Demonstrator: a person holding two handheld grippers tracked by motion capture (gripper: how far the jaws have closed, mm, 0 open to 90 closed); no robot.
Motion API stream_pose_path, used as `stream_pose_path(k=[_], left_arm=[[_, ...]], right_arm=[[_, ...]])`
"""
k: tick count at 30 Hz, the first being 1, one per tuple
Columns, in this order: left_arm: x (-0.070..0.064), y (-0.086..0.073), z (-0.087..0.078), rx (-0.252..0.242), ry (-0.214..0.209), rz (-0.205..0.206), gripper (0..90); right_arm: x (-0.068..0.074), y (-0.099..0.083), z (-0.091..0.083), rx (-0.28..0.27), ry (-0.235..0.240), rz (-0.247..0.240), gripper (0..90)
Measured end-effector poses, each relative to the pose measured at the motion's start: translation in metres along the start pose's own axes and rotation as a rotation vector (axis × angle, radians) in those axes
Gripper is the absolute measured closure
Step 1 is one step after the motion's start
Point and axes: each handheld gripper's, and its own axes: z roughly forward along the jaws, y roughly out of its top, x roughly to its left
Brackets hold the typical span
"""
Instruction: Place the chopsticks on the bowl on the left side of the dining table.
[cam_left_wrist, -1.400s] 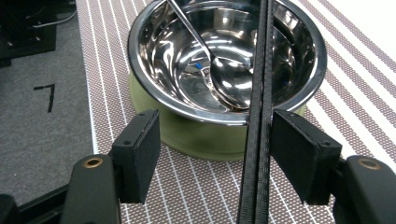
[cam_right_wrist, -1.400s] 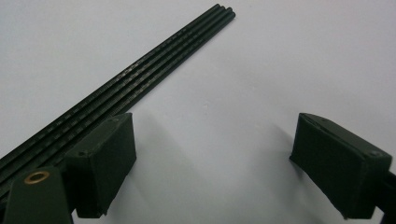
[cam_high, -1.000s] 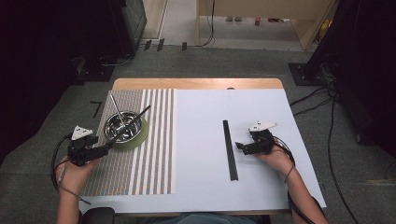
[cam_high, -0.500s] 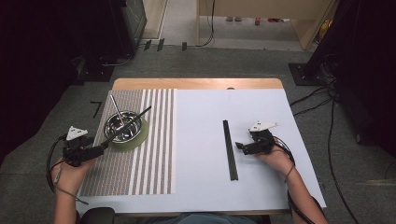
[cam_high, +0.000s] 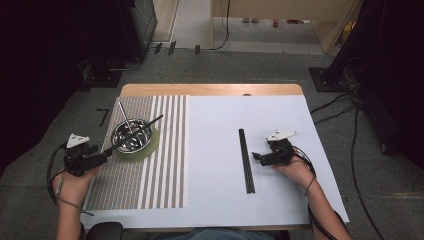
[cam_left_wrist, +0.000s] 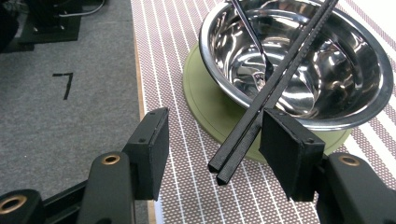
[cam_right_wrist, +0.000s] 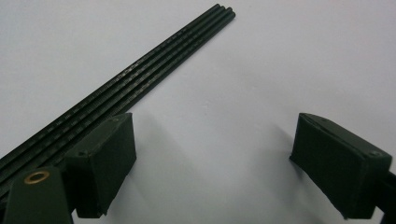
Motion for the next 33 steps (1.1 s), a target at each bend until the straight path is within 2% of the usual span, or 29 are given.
stream_pose_path(k=[10, 13, 29, 33], left_arm=[[0.005, 0.001, 0.002, -0.004, 0.019, -0.005, 44.3], [0.005, 0.002, 0.004, 0.009, 0.039, 0.006, 44.0], [0.015, 0.006, 0.013, -0.012, 0.027, -0.034, 44.1], [0.015, 0.007, 0.011, -0.018, 0.025, -0.029, 43.9]], right_arm=[[0.0, 0.0, 0.0, 0.0, 0.0, 0.0, 13.3], [0.0, 0.0, 0.0, 0.0, 0.0, 0.0, 13.3], [0.0, 0.0, 0.0, 0.0, 0.0, 0.0, 13.3], [0.0, 0.0, 0.0, 0.001, 0.0, 0.0, 13.3]])
